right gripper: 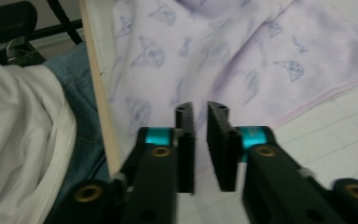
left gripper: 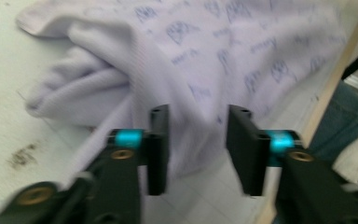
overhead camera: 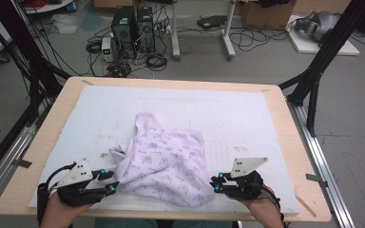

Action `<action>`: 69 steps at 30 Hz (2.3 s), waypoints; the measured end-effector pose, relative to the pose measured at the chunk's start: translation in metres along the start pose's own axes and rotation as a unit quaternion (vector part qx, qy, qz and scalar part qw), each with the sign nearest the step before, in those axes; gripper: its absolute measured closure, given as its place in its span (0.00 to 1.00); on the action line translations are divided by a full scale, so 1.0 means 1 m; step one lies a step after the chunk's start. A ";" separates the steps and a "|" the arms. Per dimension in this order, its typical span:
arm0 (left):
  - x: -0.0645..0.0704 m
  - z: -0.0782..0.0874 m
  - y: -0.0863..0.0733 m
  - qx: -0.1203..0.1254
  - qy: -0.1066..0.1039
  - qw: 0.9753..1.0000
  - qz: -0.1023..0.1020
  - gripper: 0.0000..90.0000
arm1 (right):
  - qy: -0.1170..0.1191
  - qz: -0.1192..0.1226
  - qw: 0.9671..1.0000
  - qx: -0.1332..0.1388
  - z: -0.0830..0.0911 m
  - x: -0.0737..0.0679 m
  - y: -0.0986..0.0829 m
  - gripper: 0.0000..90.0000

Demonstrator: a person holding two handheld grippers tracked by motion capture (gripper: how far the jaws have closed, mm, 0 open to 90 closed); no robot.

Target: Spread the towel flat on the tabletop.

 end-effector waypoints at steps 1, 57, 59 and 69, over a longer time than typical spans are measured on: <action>-0.005 -0.001 0.004 0.004 0.003 1.000 -0.001 0.55 | 0.000 0.000 1.000 0.002 -0.001 0.003 0.004 0.79; -0.090 -0.078 0.054 -0.019 0.000 1.000 0.001 0.55 | -0.056 -0.021 0.998 -0.025 -0.053 0.074 0.050 0.62; -0.101 -0.091 0.054 -0.025 0.002 1.000 0.007 0.57 | -0.064 -0.026 0.997 -0.029 -0.059 0.081 0.051 0.62; -0.133 -0.143 0.027 -0.102 0.014 0.994 0.031 0.70 | -0.089 -0.048 0.994 -0.039 -0.076 0.110 0.048 0.62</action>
Point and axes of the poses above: each handheld gripper's, and its own axes: z roughly backward along the jaws, y roughly out of its top, x roughly to its right, the point moved 4 cm from there along -z, roughly forward along the jaws, and after that the axes turned 15 degrees about -z, right-handed, at the moved point
